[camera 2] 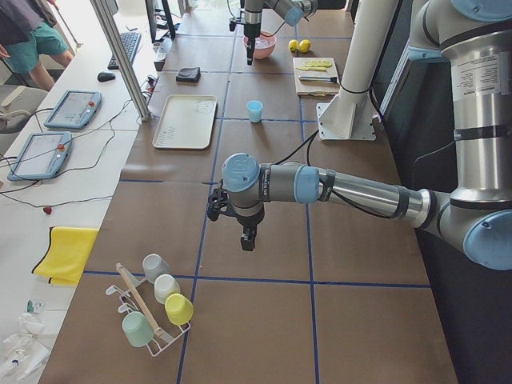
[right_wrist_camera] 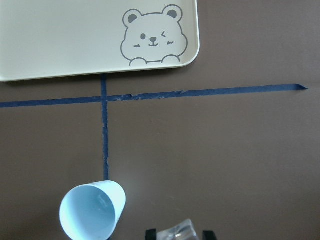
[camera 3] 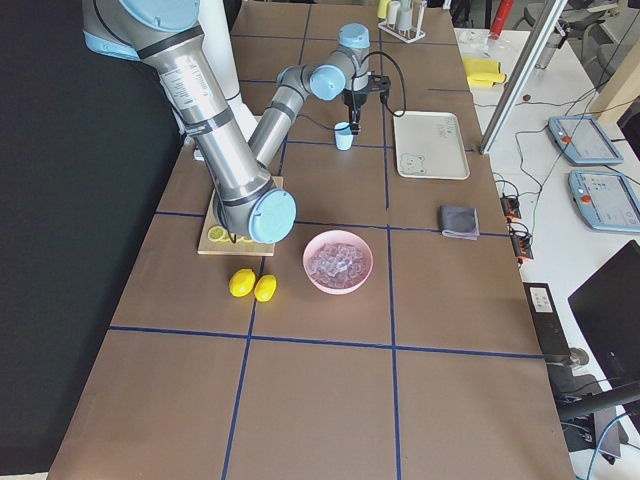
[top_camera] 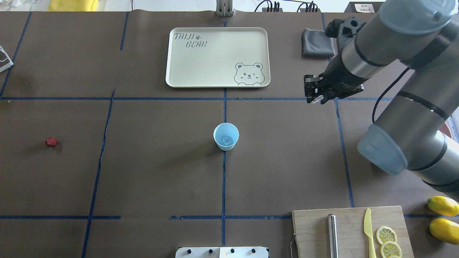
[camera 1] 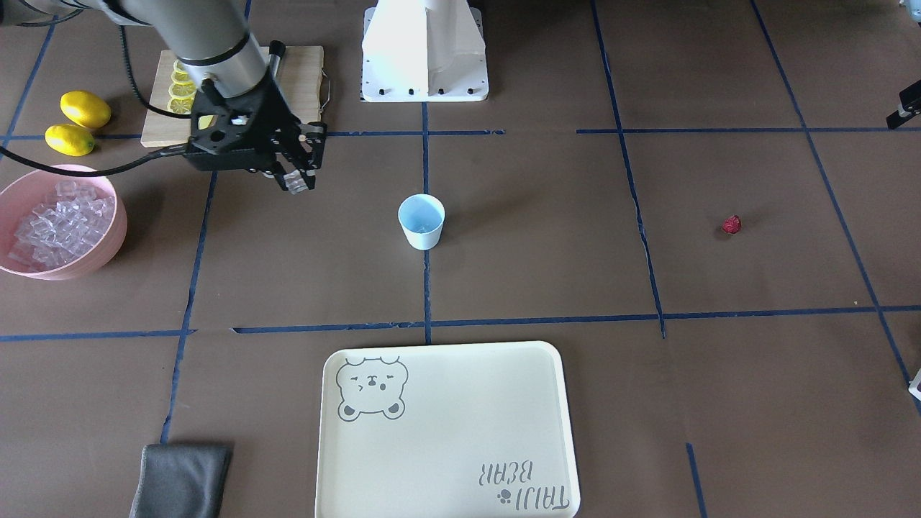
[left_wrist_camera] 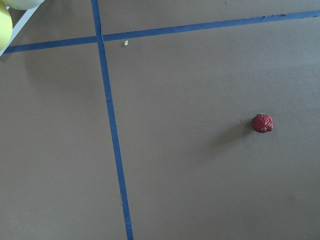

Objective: Put ice and strawberries in cup
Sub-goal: 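Carry the ice cube with the right gripper over the blue cup, then open the right gripper to release the ice cube into the cup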

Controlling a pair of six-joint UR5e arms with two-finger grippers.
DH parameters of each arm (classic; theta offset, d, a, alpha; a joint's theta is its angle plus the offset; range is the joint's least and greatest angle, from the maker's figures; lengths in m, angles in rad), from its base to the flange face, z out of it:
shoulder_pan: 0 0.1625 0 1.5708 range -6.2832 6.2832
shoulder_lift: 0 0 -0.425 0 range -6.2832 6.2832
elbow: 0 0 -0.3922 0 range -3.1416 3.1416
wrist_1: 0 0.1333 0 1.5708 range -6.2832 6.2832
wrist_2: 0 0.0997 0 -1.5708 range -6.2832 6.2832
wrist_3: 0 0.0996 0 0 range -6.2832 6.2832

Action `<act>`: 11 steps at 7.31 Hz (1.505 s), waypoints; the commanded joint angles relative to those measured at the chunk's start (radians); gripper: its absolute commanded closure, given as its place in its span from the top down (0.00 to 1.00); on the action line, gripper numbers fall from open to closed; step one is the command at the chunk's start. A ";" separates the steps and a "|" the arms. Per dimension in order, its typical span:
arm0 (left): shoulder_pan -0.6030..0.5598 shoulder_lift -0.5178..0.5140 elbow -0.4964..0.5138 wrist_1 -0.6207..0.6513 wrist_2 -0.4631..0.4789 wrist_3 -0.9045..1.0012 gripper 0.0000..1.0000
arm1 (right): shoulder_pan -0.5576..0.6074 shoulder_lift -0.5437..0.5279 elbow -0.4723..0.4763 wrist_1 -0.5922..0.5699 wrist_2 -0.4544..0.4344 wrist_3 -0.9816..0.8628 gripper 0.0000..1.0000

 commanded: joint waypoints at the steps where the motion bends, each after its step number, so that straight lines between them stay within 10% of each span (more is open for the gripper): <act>1: 0.000 0.001 0.003 0.001 -0.001 0.000 1.00 | -0.091 0.150 -0.131 0.001 -0.081 0.100 0.02; 11: 0.000 0.002 0.006 0.001 -0.001 0.000 1.00 | -0.201 0.188 -0.298 0.011 -0.187 0.125 0.10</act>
